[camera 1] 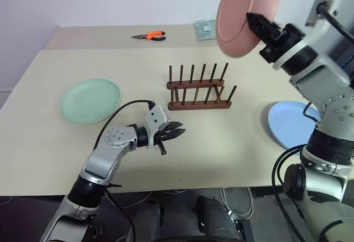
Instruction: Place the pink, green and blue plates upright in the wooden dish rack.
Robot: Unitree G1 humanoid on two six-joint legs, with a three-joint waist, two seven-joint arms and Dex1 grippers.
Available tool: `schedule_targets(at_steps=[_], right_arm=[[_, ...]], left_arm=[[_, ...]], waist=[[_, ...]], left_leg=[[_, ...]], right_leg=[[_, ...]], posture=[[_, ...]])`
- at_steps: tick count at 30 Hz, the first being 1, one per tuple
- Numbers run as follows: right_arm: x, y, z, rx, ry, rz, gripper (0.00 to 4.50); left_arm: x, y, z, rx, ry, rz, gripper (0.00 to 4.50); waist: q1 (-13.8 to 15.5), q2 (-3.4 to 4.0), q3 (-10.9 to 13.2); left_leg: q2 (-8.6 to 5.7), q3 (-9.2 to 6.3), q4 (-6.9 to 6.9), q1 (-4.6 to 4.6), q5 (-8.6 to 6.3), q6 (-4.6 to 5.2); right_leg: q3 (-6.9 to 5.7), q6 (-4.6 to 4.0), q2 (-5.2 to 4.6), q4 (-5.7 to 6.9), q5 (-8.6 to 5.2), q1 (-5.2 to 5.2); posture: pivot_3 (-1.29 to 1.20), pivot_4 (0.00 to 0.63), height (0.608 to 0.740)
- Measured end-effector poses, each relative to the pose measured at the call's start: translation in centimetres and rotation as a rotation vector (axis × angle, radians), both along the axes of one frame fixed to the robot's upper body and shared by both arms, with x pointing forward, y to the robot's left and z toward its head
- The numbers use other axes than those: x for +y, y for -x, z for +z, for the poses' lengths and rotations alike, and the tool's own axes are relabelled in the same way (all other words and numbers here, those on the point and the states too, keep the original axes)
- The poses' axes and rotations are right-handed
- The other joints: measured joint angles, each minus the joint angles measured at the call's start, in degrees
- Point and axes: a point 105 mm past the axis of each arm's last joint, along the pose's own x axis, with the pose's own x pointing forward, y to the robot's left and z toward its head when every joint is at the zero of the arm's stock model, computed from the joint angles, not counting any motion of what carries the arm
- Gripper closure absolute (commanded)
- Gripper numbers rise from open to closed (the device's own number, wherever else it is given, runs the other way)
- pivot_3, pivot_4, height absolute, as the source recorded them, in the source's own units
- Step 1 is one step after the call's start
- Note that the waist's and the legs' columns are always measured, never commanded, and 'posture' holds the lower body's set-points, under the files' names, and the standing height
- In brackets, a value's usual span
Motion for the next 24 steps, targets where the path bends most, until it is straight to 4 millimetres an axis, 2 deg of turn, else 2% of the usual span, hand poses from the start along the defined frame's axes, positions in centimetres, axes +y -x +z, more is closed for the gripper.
schedule_targets(at_steps=[6, 16, 19, 21, 22, 24], right_arm=[[-0.4, -0.1, -2.5, 0.129, 0.005, -0.019, 4.45], [1.0, -0.6, -5.2, 0.208, 0.129, -0.002, 4.45], [1.4, -0.8, -5.4, 0.201, 0.164, 0.010, 3.31], [1.4, -1.1, -5.3, 0.168, 0.227, -0.012, 2.38], [1.1, -1.3, -5.0, 0.137, 0.267, -0.039, 2.37], [0.6, -1.6, -4.1, 0.053, 0.330, -0.093, 2.37]], left_arm=[[-0.3, 0.4, 0.7, -0.002, 0.044, -0.019, 3.53], [-0.3, 0.4, 0.7, 0.002, 0.048, -0.018, 3.53], [-0.3, 0.4, 0.7, 0.003, 0.047, -0.017, 3.53], [-0.3, 0.4, 0.6, 0.011, 0.048, -0.013, 3.01], [-0.3, 0.3, 0.5, 0.021, 0.047, -0.002, 2.73], [-0.2, 0.1, 0.4, 0.038, 0.058, 0.026, 1.75]], waist=[[-0.7, 0.02, 0.0], [-1.7, 0.03, 0.0], [-1.7, 0.04, 0.0], [-1.6, 0.04, 0.0], [-1.6, 0.04, 0.0], [-1.6, 0.03, 0.0]], left_leg=[[0.17, 0.04, -0.09, 0.12, -0.01, 0.02], [0.18, 0.04, -0.09, 0.13, -0.01, 0.03], [0.17, 0.05, -0.09, 0.12, -0.01, 0.03], [0.17, 0.05, -0.09, 0.12, -0.01, 0.03], [0.16, 0.04, -0.09, 0.11, -0.01, 0.03], [0.16, 0.04, -0.09, 0.11, -0.01, 0.03]], right_leg=[[0.00, 0.02, 0.17, 0.12, 0.00, -0.05], [0.00, 0.04, 0.18, 0.14, 0.00, -0.06], [0.00, 0.04, 0.19, 0.13, -0.01, -0.06], [0.00, 0.04, 0.18, 0.13, -0.01, -0.06], [0.00, 0.05, 0.18, 0.12, -0.01, -0.06], [0.00, 0.13, 0.18, 0.10, 0.01, -0.06]], posture=[[0.00, 0.150, 0.740], [0.00, 0.150, 0.740], [0.00, 0.150, 0.740], [0.00, 0.150, 0.740], [0.00, 0.150, 0.740], [0.00, 0.150, 0.740]])
